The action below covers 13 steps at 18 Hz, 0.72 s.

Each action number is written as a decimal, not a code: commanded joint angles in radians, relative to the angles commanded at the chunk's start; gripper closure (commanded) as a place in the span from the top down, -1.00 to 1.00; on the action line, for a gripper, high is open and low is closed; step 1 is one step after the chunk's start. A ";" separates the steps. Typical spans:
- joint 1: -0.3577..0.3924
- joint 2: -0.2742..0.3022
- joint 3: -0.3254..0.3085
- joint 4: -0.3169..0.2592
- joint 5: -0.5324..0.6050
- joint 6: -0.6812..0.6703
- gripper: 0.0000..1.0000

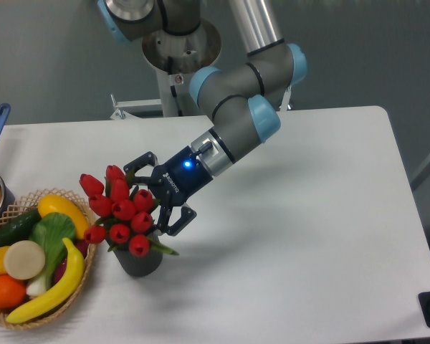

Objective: Insert the flowers into the vase
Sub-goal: 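Lift the open gripper up away from the tulips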

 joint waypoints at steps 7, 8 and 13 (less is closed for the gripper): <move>0.000 0.057 0.011 0.000 0.190 -0.005 1.00; 0.002 0.058 0.020 0.000 0.216 -0.006 1.00; 0.034 0.103 0.020 -0.002 0.318 -0.037 1.00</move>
